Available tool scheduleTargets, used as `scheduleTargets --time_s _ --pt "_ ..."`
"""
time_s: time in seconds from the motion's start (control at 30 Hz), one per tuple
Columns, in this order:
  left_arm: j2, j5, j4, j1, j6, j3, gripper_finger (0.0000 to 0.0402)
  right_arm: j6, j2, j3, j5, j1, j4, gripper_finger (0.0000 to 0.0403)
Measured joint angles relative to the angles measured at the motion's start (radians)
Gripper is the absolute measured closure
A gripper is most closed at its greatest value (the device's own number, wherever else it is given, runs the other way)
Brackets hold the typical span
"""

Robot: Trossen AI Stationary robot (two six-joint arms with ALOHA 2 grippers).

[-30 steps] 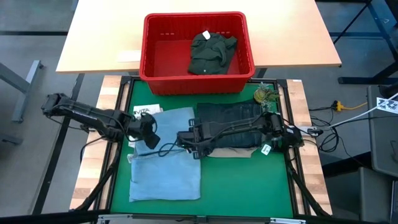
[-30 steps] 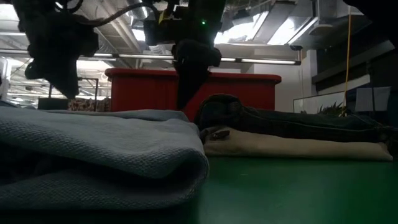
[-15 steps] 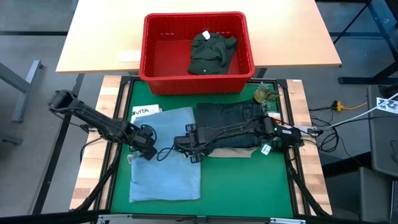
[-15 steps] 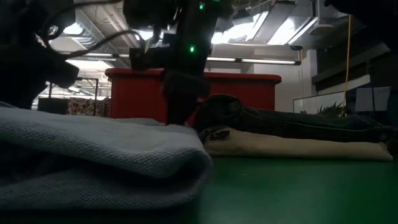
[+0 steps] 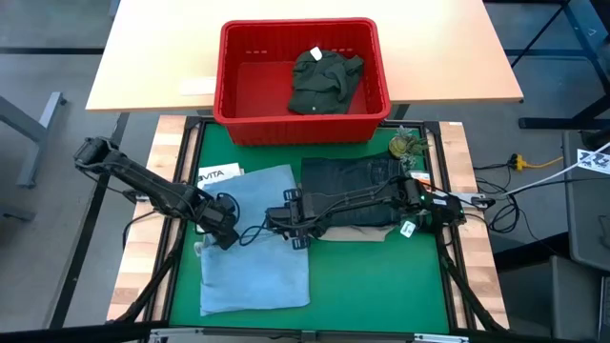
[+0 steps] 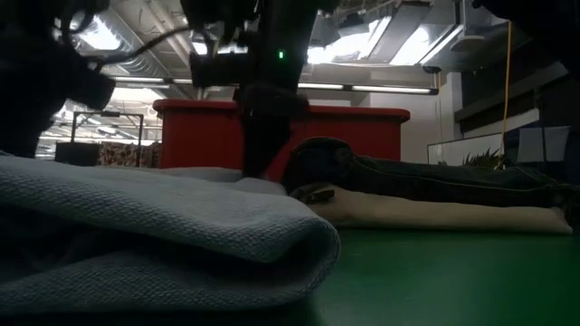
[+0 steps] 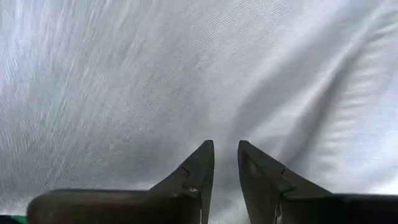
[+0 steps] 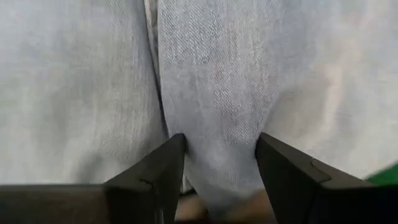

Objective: Fold Laundry from Bin
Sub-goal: Fold the light blue jeans

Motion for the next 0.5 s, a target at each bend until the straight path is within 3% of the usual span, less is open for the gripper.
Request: scheduleTargets --time_s 0.23,0.5 --pt "-0.065 0.0 -0.05 -0.001 0.086 0.091 0.0333 -0.003 -0.004 0.106 -0.002 0.017 -0.121 0.0205" --pt "-0.068 0.22 -0.008 -0.024 0.099 0.129 0.0333 0.001 -0.008 0.203 -0.015 0.111 -0.269 0.0205"
